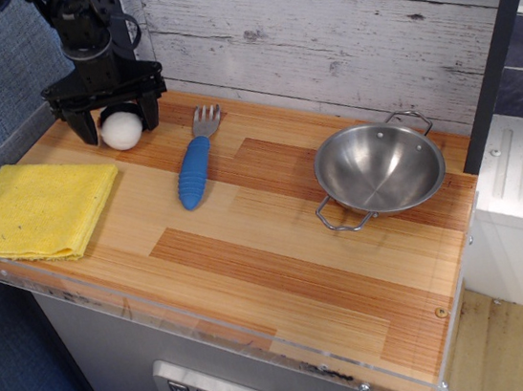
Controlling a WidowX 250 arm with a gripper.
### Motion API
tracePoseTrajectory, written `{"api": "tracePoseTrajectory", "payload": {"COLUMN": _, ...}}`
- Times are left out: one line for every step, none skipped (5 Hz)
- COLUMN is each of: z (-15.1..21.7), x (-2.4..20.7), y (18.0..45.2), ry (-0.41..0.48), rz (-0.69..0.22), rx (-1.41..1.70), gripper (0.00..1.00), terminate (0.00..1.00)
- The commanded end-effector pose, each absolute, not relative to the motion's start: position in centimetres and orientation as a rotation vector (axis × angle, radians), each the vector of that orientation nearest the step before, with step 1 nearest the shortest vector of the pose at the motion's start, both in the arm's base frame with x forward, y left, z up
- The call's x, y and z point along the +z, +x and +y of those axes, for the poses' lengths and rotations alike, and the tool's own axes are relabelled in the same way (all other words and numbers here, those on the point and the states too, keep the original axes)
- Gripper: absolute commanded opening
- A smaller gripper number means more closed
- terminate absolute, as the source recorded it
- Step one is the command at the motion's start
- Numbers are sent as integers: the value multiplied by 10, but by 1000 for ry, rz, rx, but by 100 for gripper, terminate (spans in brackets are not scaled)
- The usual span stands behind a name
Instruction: Pick up the white fruit from the yellow cloth and place it on left corner
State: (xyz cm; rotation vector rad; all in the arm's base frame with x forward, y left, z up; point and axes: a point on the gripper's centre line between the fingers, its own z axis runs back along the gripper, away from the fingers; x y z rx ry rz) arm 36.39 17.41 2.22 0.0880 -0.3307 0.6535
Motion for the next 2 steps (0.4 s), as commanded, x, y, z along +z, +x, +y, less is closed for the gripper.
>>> {"api": "tracePoseTrajectory", "payload": {"z": 179, "x": 98, "y": 358, "ry": 97, "rz": -504, "rx": 661, "gripper": 100, "terminate": 0}}
{"api": "tracePoseTrajectory", "payload": {"z": 175, "x": 126, "y": 351, "ry": 89, "rz": -562, "rx": 655, "gripper": 100, "terminate": 0}}
